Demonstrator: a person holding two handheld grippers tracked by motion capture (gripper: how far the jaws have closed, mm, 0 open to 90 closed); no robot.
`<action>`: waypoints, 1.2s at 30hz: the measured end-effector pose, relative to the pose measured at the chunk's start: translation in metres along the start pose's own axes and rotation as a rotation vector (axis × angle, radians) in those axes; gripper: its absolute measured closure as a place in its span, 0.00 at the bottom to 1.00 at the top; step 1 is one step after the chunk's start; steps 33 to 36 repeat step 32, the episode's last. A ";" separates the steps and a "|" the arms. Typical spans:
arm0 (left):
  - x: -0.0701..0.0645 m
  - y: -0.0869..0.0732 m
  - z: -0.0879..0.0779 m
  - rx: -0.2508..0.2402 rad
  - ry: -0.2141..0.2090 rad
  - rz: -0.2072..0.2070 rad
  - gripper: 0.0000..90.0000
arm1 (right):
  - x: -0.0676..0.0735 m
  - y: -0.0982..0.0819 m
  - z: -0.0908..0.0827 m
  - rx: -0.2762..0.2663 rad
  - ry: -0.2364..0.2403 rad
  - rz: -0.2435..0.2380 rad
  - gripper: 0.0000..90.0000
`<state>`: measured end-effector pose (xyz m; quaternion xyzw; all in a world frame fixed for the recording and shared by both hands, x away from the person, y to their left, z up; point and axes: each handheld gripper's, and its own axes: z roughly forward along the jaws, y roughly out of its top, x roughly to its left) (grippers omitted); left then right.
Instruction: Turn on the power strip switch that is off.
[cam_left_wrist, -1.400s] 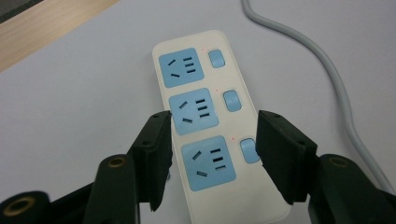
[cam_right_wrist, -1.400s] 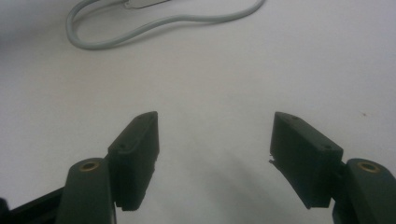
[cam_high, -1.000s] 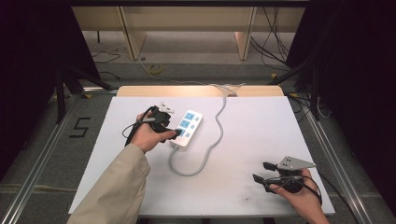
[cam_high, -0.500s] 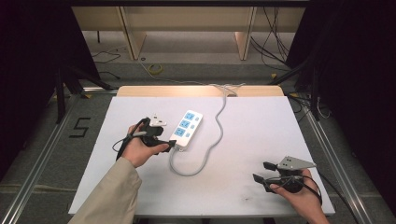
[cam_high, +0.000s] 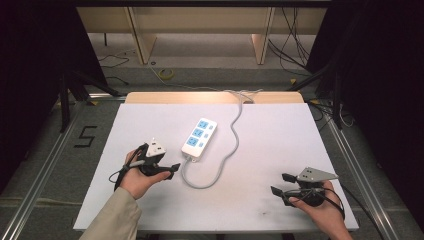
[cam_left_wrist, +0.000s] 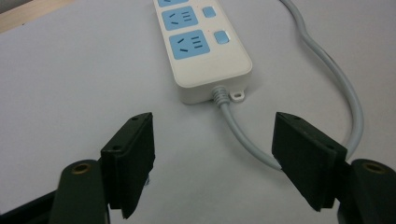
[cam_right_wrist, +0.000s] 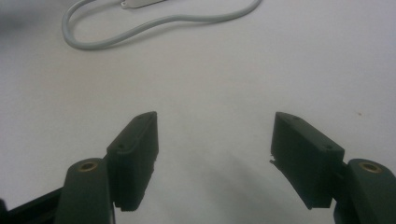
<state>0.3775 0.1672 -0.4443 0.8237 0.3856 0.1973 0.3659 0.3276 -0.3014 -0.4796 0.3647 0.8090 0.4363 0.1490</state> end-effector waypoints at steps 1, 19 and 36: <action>-0.001 -0.004 -0.001 -0.003 0.001 -0.002 0.32 | 0.000 0.000 0.000 0.001 0.000 0.003 0.37; -0.006 -0.050 -0.015 -0.016 0.035 -0.037 0.29 | -0.001 0.000 -0.001 0.005 -0.003 -0.001 0.37; 0.002 -0.056 -0.010 0.000 0.081 -0.064 0.25 | -0.002 0.000 -0.001 0.003 -0.009 0.000 0.37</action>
